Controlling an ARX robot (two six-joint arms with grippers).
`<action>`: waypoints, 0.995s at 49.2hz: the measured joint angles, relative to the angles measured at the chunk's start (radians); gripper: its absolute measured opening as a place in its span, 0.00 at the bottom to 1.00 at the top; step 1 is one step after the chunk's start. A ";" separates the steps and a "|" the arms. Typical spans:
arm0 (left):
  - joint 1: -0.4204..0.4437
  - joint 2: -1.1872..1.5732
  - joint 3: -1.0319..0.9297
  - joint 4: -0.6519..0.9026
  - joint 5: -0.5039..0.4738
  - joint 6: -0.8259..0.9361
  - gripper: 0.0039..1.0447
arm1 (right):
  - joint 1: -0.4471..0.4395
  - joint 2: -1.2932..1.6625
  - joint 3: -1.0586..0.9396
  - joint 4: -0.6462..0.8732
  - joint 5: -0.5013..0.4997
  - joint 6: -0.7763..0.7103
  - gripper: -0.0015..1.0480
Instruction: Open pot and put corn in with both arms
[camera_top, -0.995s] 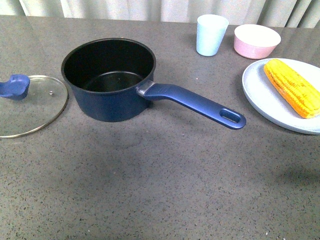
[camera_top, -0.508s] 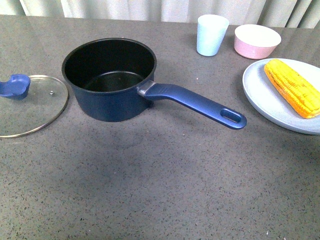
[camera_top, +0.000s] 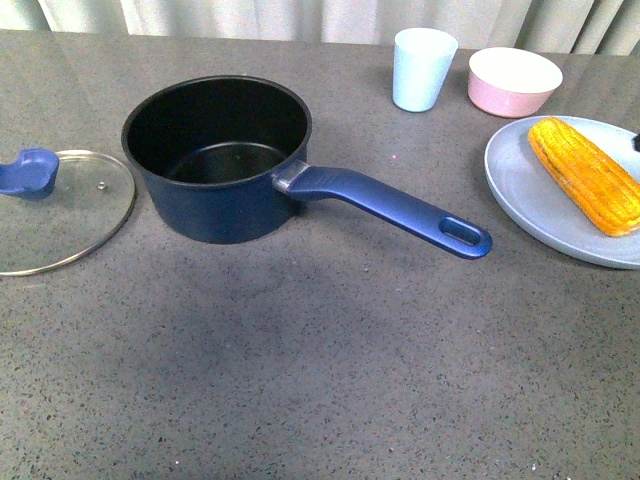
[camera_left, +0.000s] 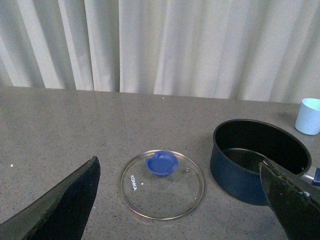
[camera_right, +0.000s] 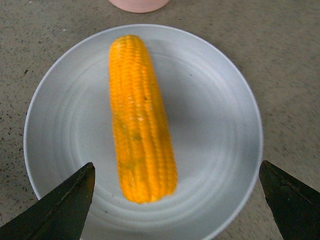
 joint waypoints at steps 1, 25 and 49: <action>0.000 0.000 0.000 0.000 0.000 0.000 0.92 | 0.009 0.019 0.016 -0.003 -0.001 -0.005 0.91; 0.000 0.000 0.000 0.000 0.000 0.000 0.92 | 0.083 0.304 0.201 -0.025 0.042 -0.005 0.91; 0.000 0.000 0.000 0.000 0.000 0.000 0.92 | 0.088 0.313 0.192 -0.025 0.042 0.004 0.34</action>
